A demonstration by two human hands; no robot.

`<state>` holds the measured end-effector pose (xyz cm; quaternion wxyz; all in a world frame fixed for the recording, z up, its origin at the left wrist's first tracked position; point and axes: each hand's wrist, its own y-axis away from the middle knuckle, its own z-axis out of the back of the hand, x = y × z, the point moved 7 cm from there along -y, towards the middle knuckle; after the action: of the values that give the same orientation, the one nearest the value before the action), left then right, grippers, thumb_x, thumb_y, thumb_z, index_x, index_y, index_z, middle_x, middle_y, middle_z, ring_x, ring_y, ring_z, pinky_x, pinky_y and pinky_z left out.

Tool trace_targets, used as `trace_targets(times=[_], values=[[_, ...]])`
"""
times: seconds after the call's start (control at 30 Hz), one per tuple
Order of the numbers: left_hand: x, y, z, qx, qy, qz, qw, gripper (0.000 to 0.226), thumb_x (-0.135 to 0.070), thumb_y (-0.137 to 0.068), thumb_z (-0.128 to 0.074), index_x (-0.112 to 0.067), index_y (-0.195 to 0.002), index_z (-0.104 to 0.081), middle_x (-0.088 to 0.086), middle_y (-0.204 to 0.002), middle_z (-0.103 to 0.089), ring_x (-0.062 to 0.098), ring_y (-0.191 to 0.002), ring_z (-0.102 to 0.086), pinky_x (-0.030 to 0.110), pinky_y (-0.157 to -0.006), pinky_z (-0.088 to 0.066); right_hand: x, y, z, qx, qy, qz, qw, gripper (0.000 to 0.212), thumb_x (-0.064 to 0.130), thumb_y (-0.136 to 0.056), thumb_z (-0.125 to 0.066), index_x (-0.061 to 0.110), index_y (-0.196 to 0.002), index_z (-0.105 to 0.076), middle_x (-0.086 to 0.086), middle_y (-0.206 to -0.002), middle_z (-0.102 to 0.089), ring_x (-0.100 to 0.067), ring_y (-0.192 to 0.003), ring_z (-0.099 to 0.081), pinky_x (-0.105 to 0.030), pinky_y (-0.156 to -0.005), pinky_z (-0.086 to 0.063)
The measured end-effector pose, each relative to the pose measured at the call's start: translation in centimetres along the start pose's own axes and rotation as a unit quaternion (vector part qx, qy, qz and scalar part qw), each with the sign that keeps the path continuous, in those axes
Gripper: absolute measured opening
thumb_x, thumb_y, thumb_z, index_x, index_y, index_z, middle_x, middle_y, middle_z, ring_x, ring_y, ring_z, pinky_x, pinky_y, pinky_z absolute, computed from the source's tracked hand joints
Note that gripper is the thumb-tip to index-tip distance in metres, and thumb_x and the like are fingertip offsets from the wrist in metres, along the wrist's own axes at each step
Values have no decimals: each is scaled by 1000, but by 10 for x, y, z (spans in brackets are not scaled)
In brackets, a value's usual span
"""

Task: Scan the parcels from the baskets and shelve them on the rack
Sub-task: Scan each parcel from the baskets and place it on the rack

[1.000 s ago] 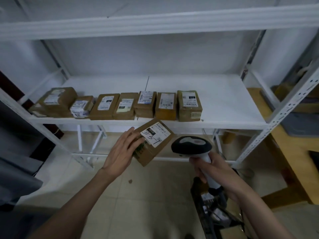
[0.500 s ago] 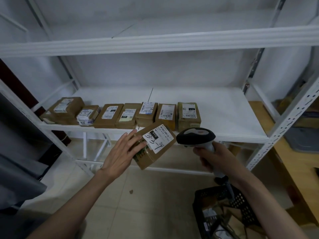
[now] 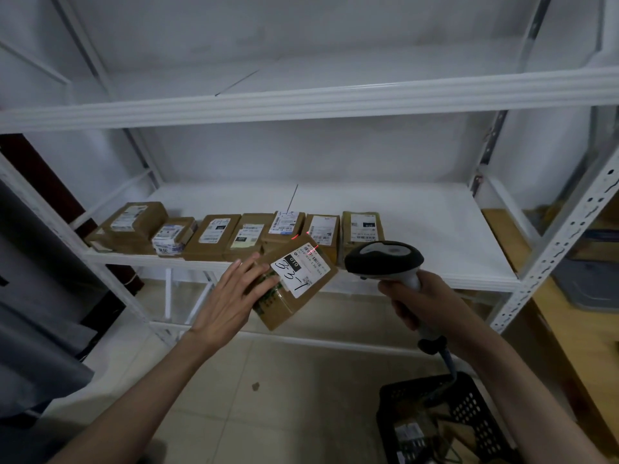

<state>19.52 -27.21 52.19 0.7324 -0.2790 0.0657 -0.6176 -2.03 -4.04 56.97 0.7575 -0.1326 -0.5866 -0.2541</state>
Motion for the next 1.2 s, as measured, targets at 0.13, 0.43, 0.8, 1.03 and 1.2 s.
trace_targets(times=[0.13,0.43,0.8,1.03,1.2], values=[[0,-7,-5,19,1,3,1000,104,14,-61,-81,-19,-148,-35,14,-151,-37,31,-152,-22,45,-127,-11,2,2,3,26,16,2,1000,21,23,-98,-65,9,-82,-62,0,-56,-62,-18,-49,-52,-24,-49,-43],[-15,-55,-10,-4,30,-9,1000,102,11,-59,-85,-16,-145,-38,15,-147,-38,36,-145,-32,44,-127,-13,-23,-10,44,9,138,7,990,15,30,-94,-68,17,-88,-62,5,-55,-66,-6,-43,-55,-19,-45,-43],[-64,-122,-43,-11,108,-23,994,98,1,-64,-88,-17,-145,-36,15,-147,-37,36,-147,-32,55,-122,-24,-65,-13,116,-112,6,-10,994,9,23,-94,-68,21,-98,-61,-1,-56,-64,-12,-43,-54,-23,-44,-44],[-116,-189,-74,1,155,-29,988,92,-18,-67,-91,-15,-143,-38,18,-143,-41,37,-141,-39,56,-123,-22,-87,-13,147,-202,-64,-28,977,9,14,-98,-63,6,-97,-59,-4,-58,-60,-13,-46,-53,-26,-48,-45],[-148,-246,-107,9,159,-31,987,91,-23,-62,-92,-17,-138,-42,17,-135,-42,38,-127,-44,58,-112,-36,-104,-24,155,-240,-102,-50,964,19,16,-98,-62,2,-111,-60,-7,-64,-61,-17,-51,-54,-29,-53,-48]])
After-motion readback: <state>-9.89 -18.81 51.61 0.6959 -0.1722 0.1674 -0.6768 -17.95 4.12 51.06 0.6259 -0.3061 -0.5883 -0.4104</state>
